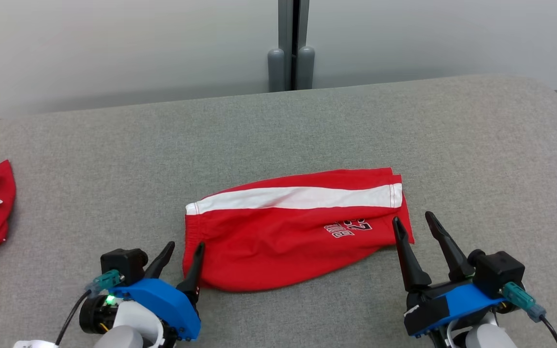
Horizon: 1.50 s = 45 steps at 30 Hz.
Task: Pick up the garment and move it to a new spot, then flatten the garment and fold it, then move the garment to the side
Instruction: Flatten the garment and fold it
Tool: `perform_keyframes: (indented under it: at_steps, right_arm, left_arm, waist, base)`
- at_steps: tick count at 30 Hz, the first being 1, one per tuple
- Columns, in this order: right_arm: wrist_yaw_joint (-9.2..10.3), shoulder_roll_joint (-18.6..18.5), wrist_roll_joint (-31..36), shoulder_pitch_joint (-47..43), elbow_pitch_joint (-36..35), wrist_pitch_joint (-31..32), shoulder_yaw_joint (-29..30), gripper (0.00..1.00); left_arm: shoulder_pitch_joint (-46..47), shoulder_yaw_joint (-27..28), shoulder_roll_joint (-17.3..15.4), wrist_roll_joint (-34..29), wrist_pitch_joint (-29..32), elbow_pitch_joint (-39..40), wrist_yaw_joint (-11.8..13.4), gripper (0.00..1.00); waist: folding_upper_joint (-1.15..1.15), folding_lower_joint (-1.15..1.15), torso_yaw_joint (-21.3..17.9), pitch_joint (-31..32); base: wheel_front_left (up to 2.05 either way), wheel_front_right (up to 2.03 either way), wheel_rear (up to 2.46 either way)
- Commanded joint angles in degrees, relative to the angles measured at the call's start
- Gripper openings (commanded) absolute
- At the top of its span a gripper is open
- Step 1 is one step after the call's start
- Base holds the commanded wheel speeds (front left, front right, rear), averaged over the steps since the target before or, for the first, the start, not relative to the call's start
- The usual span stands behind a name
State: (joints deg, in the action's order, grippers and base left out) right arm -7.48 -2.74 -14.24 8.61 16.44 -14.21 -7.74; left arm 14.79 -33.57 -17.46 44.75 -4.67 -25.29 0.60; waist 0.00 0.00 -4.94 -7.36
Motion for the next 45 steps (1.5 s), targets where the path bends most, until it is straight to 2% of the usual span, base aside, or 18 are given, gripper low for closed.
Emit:
perform_keyframes:
  at_steps: [1, 3, 6, 13, 18, 21, 25, 33, 37, 43, 44, 45]
  right_arm:
    - [-0.03, -0.27, -0.09, -0.78, 0.05, 0.13, -0.13, 1.0]
    - [-0.03, -0.26, -0.24, -1.01, 0.15, 0.2, -0.35, 1.0]
    - [-0.03, -0.27, -0.42, -1.71, 0.13, 0.13, -0.05, 1.0]
    - [-0.03, -0.27, 0.94, -3.07, -0.59, 0.77, 2.19, 1.0]
    - [-0.03, -0.26, 1.64, -3.7, -1.73, 1.4, 3.59, 1.0]
    - [-0.03, -0.25, 1.57, -3.96, -2.43, 1.77, 4.13, 1.0]
    - [-0.03, -0.26, 1.21, -3.64, -3.03, 1.81, 3.98, 1.0]
    - [-0.03, -0.26, -0.28, -2.37, -2.65, 1.33, 2.08, 1.0]
    - [-0.03, -0.26, -0.62, -1.94, -2.1, 0.91, 2.11, 1.0]
    - [-0.03, -0.26, -1.02, -1.81, -1.42, 0.32, 2.01, 1.0]
    - [-0.03, -0.26, -1.11, -1.79, -1.38, 0.19, 2.04, 1.0]
    - [-0.03, -0.26, -1.17, -1.76, -1.31, 0.07, 2.06, 1.0]
  left_arm:
    - [-0.77, 0.59, -1.28, 0.42, 1.4, 1.92, 0.97, 1.0]
    - [-1.03, 1.1, -2.48, 0.36, 2.13, 4.48, 1.94, 1.0]
    - [-1.74, 2.83, -3.59, 0.15, -0.02, 8.54, 3.45, 1.0]
    - [-3.65, 6.78, -3.98, -0.77, -8.8, 12.29, 2.59, 1.0]
    - [-5.1, 9.62, -3.24, -3.25, -10.35, 11.31, 3.05, 1.0]
    - [-5.31, 9.7, -2.58, -3.09, -10.3, 8.7, 1.95, 1.0]
    - [-2.15, 8.47, -1.15, 0.26, -4.55, 4.25, -0.99, 1.0]
    - [4.82, 7.52, 0.24, 4.09, 6.24, -2.8, -1.4, 1.0]
    - [6.79, 7.6, 0.63, 5.65, 9.31, -4.55, -1.57, 1.0]
    - [8.0, 6.94, 0.9, 6.22, 10.64, -5.35, -2.95, 1.0]
    - [7.94, 6.6, 0.88, 6.3, 10.85, -5.18, -3.46, 0.78]
    - [7.96, 6.2, 0.69, 6.1, 10.66, -4.78, -4.11, 0.46]
  waist:
    - [0.0, 0.0, -0.11, 0.61]
    - [0.0, 0.0, -0.36, 1.34]
    - [0.0, 0.0, -0.88, 2.11]
    - [0.0, 0.0, -1.47, 3.57]
    - [0.0, 0.0, -1.43, 3.69]
    - [0.0, 0.0, -1.47, 3.21]
    - [0.0, 0.0, -1.61, 2.47]
    - [0.0, 0.0, -3.41, 0.71]
    - [0.0, 0.0, -4.34, 0.0]
    - [0.0, 0.0, -5.14, -0.67]
    - [0.0, 0.0, -5.13, -0.72]
    - [0.0, 0.0, -5.08, -0.76]
  base:
    - [0.0, 0.0, 0.0]
    - [0.0, 0.0, 0.0]
    - [0.0, 0.0, 0.0]
    - [0.0, 0.0, 0.0]
    - [0.0, 0.0, 0.0]
    - [0.0, 0.0, 0.0]
    - [0.0, 0.0, 0.0]
    - [0.0, 0.0, 0.0]
    - [0.0, 0.0, 0.0]
    - [0.0, 0.0, 0.0]
    - [0.0, 0.0, 0.0]
    - [0.0, 0.0, 0.0]
